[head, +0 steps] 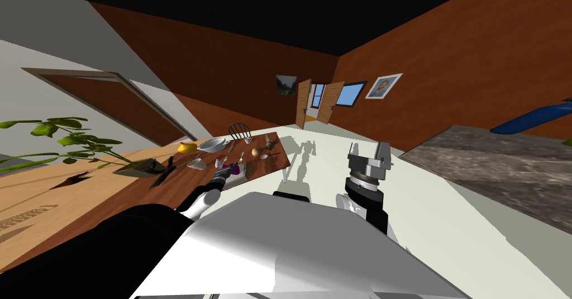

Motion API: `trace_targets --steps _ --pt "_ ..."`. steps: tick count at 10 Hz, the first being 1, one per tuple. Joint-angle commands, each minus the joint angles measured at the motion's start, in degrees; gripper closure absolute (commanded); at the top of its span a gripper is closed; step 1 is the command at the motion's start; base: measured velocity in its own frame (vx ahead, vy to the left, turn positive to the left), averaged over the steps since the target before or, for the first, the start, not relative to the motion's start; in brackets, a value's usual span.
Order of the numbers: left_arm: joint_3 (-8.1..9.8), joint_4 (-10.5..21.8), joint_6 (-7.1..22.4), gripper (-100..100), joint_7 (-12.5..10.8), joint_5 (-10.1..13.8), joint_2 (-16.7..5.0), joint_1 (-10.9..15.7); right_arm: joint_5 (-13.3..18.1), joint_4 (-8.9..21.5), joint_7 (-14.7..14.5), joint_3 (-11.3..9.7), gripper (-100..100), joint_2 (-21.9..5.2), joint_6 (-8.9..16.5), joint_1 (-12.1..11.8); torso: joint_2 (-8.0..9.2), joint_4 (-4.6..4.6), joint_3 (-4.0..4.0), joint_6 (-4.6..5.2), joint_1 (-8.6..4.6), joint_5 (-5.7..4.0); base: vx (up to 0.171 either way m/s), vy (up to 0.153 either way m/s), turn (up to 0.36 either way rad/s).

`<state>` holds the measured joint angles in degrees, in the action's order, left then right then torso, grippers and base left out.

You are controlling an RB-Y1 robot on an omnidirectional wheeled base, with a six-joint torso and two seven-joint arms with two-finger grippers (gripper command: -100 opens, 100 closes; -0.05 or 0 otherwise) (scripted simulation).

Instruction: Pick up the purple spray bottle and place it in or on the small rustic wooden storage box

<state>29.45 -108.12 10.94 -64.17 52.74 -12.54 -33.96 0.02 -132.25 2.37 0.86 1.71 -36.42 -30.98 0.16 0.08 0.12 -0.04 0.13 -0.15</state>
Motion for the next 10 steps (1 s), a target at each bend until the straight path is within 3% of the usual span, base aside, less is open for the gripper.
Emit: trace_targets --steps 1,7,8,9,10 --pt "1.10 -1.98 1.18 -100 -1.12 0.68 -0.67 -1.62 0.00 0.00 0.00 0.00 0 0.00 0.00 0.00 0.00 0.00 0.00 0.00 0.00 0.00 0.037 -0.008 0.020" --pt "4.95 -8.89 5.33 -100 -5.04 3.05 -3.03 -7.29 0.00 0.00 0.00 0.00 0 0.00 0.00 -0.01 -0.23 -0.04 -0.13 0.02 -0.12 -0.05 0.059 -0.024 0.022" --pt "4.61 -8.52 4.95 -100 -4.63 2.69 -2.56 -6.88 0.00 0.00 0.00 0.00 0 0.00 0.00 -0.01 -0.21 -0.04 -0.12 0.02 -0.12 -0.04 0.022 -0.008 0.005" --pt "4.69 -8.67 5.15 0 -4.78 2.70 -2.56 -6.94 0.00 0.00 0.00 0.00 0 0.00 0.00 0.00 -0.13 -0.03 -0.08 0.02 -0.09 -0.03 0.000 0.000 0.000" --pt "4.68 -8.65 5.13 0 -4.77 2.70 -2.56 -6.94 0.00 0.00 0.00 0.00 0 0.00 0.00 0.00 -0.06 -0.01 -0.04 0.02 -0.06 -0.02 0.000 0.000 0.000"
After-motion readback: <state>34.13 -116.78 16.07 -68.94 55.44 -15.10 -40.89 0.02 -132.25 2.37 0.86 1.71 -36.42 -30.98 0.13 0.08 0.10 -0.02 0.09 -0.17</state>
